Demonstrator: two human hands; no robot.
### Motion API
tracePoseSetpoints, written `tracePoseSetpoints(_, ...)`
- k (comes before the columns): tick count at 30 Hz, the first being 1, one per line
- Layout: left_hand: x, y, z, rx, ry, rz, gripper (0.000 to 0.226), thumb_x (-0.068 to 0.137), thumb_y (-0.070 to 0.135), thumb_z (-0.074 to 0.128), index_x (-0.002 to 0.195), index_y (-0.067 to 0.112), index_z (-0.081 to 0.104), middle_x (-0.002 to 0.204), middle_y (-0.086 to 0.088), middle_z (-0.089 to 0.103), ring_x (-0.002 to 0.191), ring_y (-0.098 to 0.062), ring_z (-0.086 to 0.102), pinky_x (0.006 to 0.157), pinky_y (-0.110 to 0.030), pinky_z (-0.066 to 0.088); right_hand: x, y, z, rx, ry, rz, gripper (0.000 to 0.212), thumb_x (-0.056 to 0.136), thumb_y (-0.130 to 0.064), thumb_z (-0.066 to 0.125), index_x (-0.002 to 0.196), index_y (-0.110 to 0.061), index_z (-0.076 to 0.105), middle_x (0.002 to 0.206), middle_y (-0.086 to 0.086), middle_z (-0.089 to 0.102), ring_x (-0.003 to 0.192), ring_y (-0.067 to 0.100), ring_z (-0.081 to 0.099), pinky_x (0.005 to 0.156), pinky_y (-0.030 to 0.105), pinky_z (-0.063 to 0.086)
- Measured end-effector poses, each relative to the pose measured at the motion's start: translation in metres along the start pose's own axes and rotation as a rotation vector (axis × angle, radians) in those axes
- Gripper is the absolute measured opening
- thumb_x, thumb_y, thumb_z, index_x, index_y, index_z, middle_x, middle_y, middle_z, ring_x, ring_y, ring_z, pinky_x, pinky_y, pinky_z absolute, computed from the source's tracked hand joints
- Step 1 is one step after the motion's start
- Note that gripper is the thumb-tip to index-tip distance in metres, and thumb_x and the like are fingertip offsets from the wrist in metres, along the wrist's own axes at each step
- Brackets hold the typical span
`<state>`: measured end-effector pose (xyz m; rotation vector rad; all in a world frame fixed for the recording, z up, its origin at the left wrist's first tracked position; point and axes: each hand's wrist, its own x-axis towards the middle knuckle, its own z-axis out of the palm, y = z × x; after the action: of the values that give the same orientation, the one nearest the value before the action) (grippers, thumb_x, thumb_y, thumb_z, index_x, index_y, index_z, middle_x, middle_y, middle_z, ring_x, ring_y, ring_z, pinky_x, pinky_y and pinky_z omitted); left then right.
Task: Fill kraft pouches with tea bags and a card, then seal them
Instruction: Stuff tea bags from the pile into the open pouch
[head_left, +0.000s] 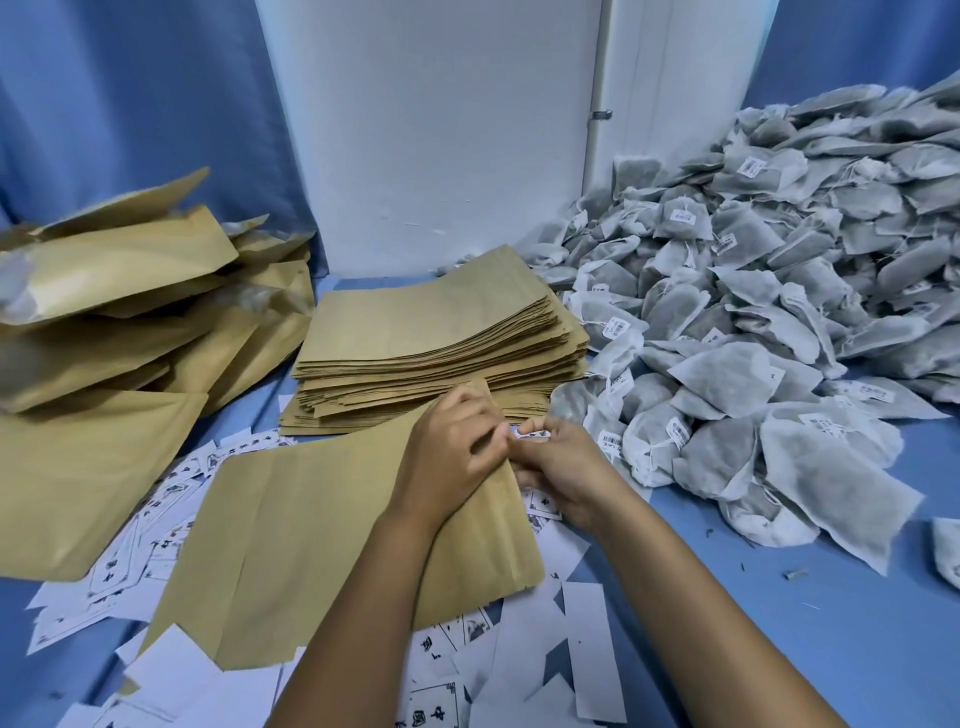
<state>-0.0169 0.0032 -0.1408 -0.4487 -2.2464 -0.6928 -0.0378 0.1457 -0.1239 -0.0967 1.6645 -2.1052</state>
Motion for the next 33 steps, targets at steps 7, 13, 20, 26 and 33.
tracePoseSetpoints(7,0.002,-0.008,0.008,0.019,0.023,-0.050,0.033,0.091,0.027,0.048,0.065,0.007,0.056,0.072,0.003,0.052,0.072,-0.015,0.044,0.060,-0.034,0.040,0.003,0.001,0.000,-0.041,0.069,-0.136,0.033,0.084,0.014,0.057,0.079,-0.012,0.038,0.044,-0.004,0.048,0.034,0.006,0.042,0.038,0.015,0.039)
tracePoseSetpoints(13,0.005,0.002,0.020,-0.100,0.031,-0.076,0.045,0.097,0.028,0.040,0.058,0.008,0.046,0.063,0.005,0.036,0.059,-0.007,0.035,0.057,-0.023,0.026,0.006,0.005,0.003,-0.168,0.109,-0.248,0.031,0.086,0.013,0.055,0.069,-0.010,0.044,0.041,-0.008,0.044,0.034,0.000,0.038,0.040,0.012,0.034)
tracePoseSetpoints(20,0.004,-0.005,-0.002,-0.213,0.315,-0.141,0.057,0.101,0.033,0.031,0.055,0.003,0.046,0.060,-0.005,0.043,0.060,-0.014,0.042,0.058,-0.019,0.031,0.012,0.001,-0.012,-0.584,0.377,-0.337,0.035,0.085,0.005,0.043,0.072,-0.016,0.067,0.071,-0.003,0.061,0.046,-0.003,0.048,0.044,0.008,0.033)
tracePoseSetpoints(26,0.015,0.007,0.007,-0.190,0.221,-0.005,0.052,0.100,0.026,0.038,0.056,0.000,0.048,0.065,0.001,0.036,0.064,-0.011,0.034,0.063,-0.017,0.024,0.001,-0.014,0.001,-1.083,0.076,-0.878,0.006,0.073,0.007,0.061,0.070,0.003,0.064,0.074,0.007,0.051,0.066,0.014,0.045,0.059,0.023,0.034)
tracePoseSetpoints(33,0.033,0.027,0.012,-0.179,0.119,0.172,0.039,0.094,0.009,0.044,0.060,-0.008,0.055,0.066,-0.011,0.047,0.071,-0.010,0.037,0.069,-0.021,0.031,0.006,-0.048,-0.006,-1.220,-0.462,-0.147,0.023,0.092,0.002,0.048,0.073,-0.007,0.059,0.077,-0.001,0.054,0.066,0.009,0.047,0.056,0.014,0.039)
